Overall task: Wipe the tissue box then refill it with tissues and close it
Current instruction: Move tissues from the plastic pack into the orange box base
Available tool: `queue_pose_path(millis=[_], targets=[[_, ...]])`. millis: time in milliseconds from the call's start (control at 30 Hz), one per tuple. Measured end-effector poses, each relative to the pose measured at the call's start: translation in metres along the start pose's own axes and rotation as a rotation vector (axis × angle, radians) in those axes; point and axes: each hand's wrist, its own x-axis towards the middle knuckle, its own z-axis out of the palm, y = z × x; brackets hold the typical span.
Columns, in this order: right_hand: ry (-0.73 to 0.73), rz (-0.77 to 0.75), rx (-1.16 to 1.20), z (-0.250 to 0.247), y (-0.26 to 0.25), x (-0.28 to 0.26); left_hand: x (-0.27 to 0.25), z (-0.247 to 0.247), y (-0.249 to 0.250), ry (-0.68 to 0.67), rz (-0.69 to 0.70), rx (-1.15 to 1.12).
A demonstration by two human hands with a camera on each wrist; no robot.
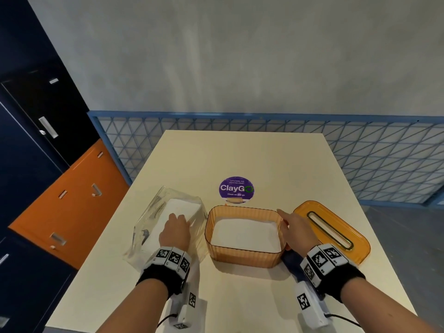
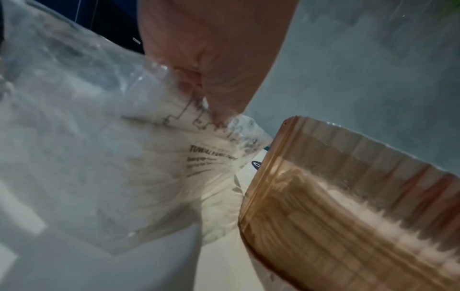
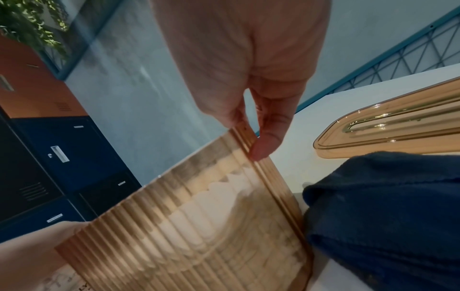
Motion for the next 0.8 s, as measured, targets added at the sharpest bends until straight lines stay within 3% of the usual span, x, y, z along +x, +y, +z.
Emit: queue_pose_path(millis=[300, 433, 533, 700, 733, 800], targets=[[-0.030, 0.010, -0.020, -0.001, 0.000, -0.001, -0.005, -0.005, 0.007, -0.001, 0.021, 0.172], [-0.076, 0.008, -0.018, -0.004, 0.000, 0.003, 0.004, -0.027, -0.004, -0.019, -0.111, 0.148], [-0.113, 0.026, -0.009, -0.010, -0.001, 0.005, 0.003, -0.048, -0.008, 0.036, -0.125, 0.069], [0.084, -0.060, 0.221, -0.034, -0.034, 0.007, -0.022, -0.086, 0.016, 0.363, 0.074, -0.078], [0.024, -0.067, 0.352, -0.041, -0.047, 0.007, -0.029, -0.090, 0.025, 0.420, 0.144, -0.110], [-0.241, -0.026, 0.722, -0.055, -0.074, 0.003, -0.045, -0.090, 0.043, 0.488, 0.291, -0.163]])
